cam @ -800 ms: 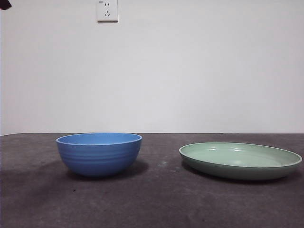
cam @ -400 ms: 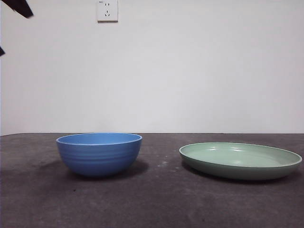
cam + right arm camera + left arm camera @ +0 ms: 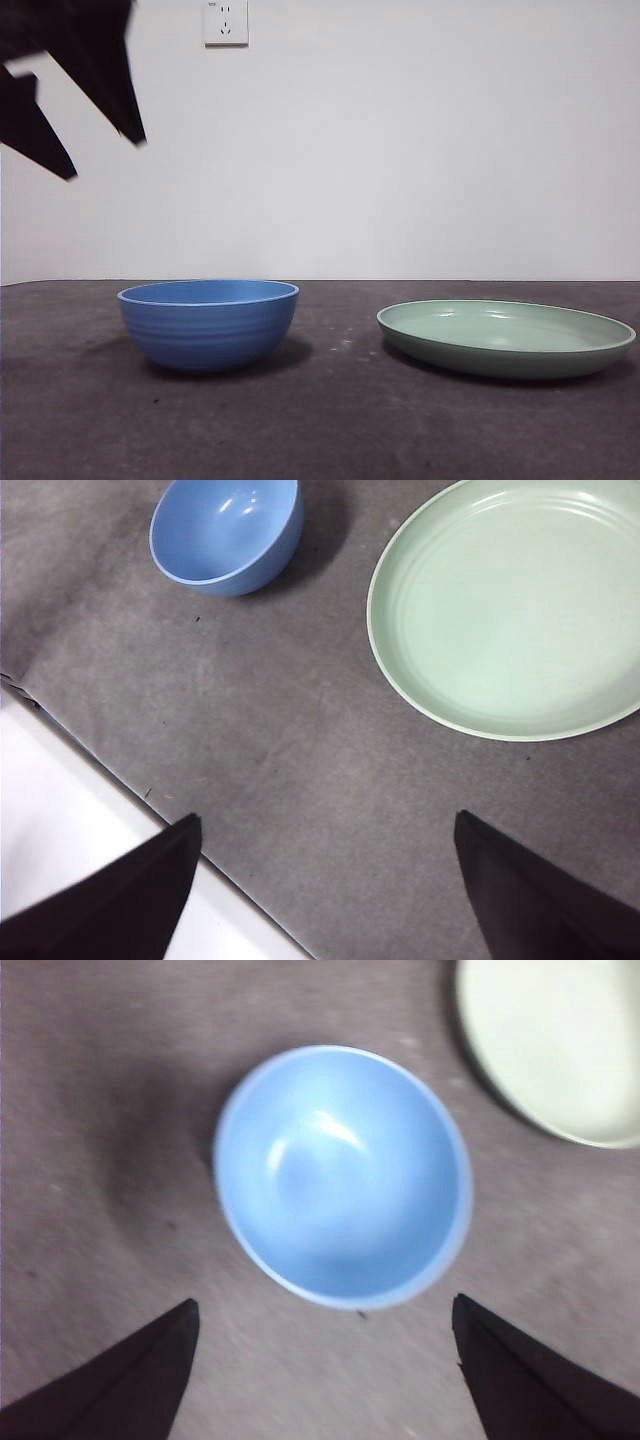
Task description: Pick up the blue bowl, put it on the green plate, put it on desk
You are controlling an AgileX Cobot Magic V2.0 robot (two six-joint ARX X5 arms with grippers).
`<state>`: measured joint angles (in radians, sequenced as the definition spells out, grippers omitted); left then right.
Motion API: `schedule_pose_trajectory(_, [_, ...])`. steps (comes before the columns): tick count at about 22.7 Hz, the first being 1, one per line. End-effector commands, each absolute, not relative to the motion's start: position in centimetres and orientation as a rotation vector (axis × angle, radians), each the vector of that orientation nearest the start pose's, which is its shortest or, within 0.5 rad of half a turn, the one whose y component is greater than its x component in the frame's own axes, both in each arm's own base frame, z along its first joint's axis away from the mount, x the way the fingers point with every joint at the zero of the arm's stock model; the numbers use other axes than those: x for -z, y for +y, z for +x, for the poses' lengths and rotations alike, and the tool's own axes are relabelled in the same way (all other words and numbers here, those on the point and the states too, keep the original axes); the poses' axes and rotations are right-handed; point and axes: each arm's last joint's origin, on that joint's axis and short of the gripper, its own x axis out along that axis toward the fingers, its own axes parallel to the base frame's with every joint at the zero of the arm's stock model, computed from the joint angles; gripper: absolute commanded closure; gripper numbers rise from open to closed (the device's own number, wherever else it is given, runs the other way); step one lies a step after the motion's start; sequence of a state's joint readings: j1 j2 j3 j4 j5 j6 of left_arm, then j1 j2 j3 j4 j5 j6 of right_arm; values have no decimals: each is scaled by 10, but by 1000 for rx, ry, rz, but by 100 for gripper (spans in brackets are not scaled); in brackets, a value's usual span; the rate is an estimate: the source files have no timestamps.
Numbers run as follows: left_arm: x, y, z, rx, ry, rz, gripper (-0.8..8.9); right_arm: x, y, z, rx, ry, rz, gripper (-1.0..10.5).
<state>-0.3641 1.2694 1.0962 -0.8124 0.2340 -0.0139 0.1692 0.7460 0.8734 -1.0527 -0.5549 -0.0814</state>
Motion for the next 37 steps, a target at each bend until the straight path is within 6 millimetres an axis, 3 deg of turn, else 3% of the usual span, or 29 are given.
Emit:
schedule_pose_trajectory(1, [-284, -103, 248, 490, 1025, 92, 408, -305, 35, 113, -711, 880, 108, 539])
schedule_pose_trajectory(7, [-242, -119, 287, 447, 1094, 124, 408, -305, 35, 114, -711, 878, 107, 539])
schedule_pose_trajectory(14, [-210, -126, 304, 435, 1157, 125, 415, -305, 35, 114, -711, 872, 106, 539])
schedule_pose_trajectory(19, [-206, -126, 305, 428, 1171, 119, 495, -305, 35, 114, -711, 872, 106, 539])
schedule_pose_trajectory(21, [-203, -127, 306, 427, 1183, 120, 607, -305, 35, 114, -711, 872, 106, 539])
schedule_pose_trajectory(28, [-200, -127, 307, 423, 1186, 115, 800, -305, 35, 114, -711, 872, 106, 539])
schedule_pose_trajectory(33, [-207, -128, 309, 414, 1147, 85, 799, -305, 35, 114, -711, 872, 106, 539])
schedule_pose_trajectory(37, [-233, -135, 309, 425, 1089, 64, 798, -305, 35, 114, -711, 872, 106, 539])
